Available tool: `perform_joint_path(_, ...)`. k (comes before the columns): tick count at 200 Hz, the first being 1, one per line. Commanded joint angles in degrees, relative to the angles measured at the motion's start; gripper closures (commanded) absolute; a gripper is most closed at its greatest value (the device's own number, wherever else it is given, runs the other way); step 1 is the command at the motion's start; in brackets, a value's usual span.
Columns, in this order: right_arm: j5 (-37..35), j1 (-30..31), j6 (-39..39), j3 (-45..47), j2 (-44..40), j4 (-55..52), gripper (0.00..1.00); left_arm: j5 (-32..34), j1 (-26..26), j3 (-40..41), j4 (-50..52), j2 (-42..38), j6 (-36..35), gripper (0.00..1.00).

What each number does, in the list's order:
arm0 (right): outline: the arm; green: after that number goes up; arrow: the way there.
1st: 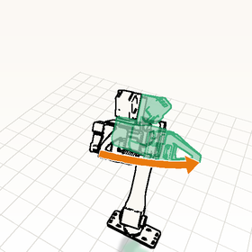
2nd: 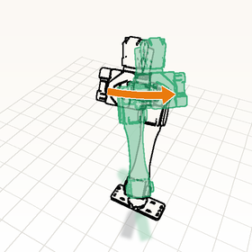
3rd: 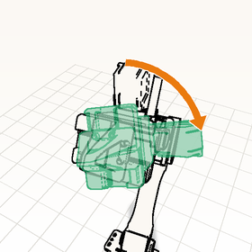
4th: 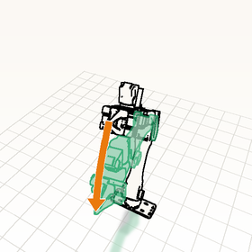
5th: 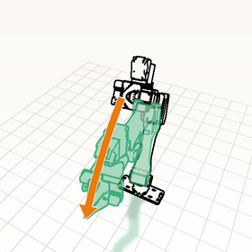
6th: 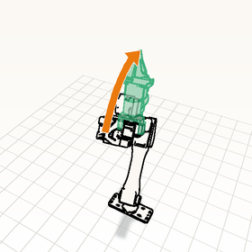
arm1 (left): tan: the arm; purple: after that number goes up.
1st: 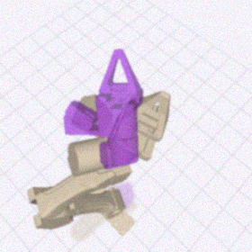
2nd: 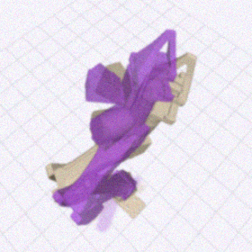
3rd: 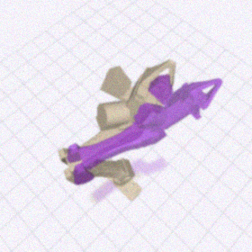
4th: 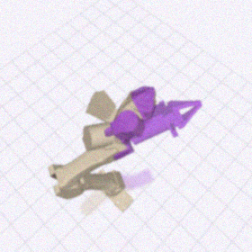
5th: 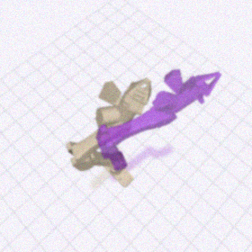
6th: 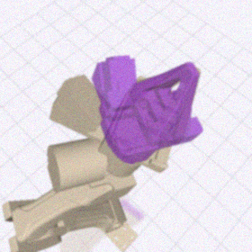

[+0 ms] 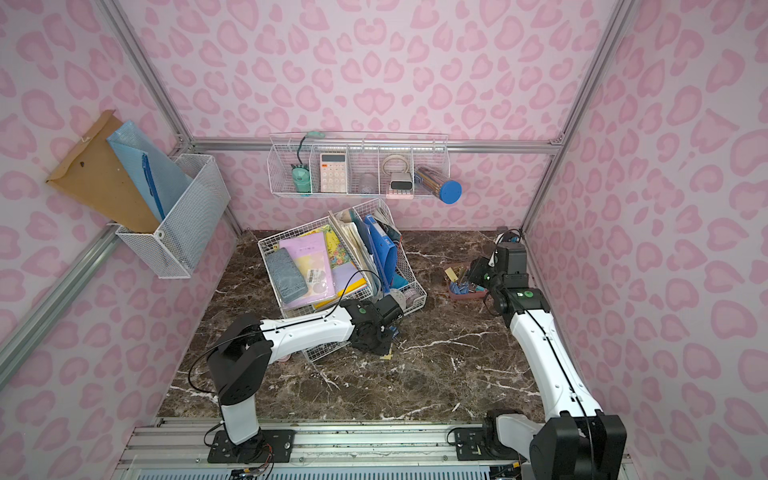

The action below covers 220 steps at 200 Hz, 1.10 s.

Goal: Put the binder clips in the storage box
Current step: Pick up the binder clip at the center of the board.

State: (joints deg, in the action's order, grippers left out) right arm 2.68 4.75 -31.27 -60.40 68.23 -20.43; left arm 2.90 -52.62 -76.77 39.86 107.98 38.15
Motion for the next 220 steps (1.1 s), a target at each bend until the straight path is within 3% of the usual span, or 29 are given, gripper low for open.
perform_joint_path(1,-0.2,0.0,0.1,0.0,-0.3,0.6,0.58,-1.5,0.1,-0.3,-1.4,0.6,-1.5,0.70)
perform_joint_path(57,0.5,0.1,-0.4,0.9,-2.5,1.8,0.58,-1.4,0.1,-1.8,-0.7,2.6,-2.0,0.53)
perform_joint_path(73,1.6,0.1,-0.5,2.7,-4.1,3.8,0.57,-1.1,0.1,-1.8,-1.1,2.8,-2.5,0.54)
perform_joint_path(131,2.8,0.1,-1.0,3.9,-4.4,4.6,0.55,-5.0,0.0,-1.9,-3.0,2.9,-5.1,0.67)
perform_joint_path(188,2.3,0.2,-1.5,4.1,-4.8,5.2,0.55,-8.6,-0.4,-2.6,-2.8,2.7,-7.5,0.92)
perform_joint_path(220,2.0,0.3,-2.2,4.5,-5.3,5.8,0.55,-10.0,-1.1,-4.0,-1.4,2.2,-8.8,0.99)
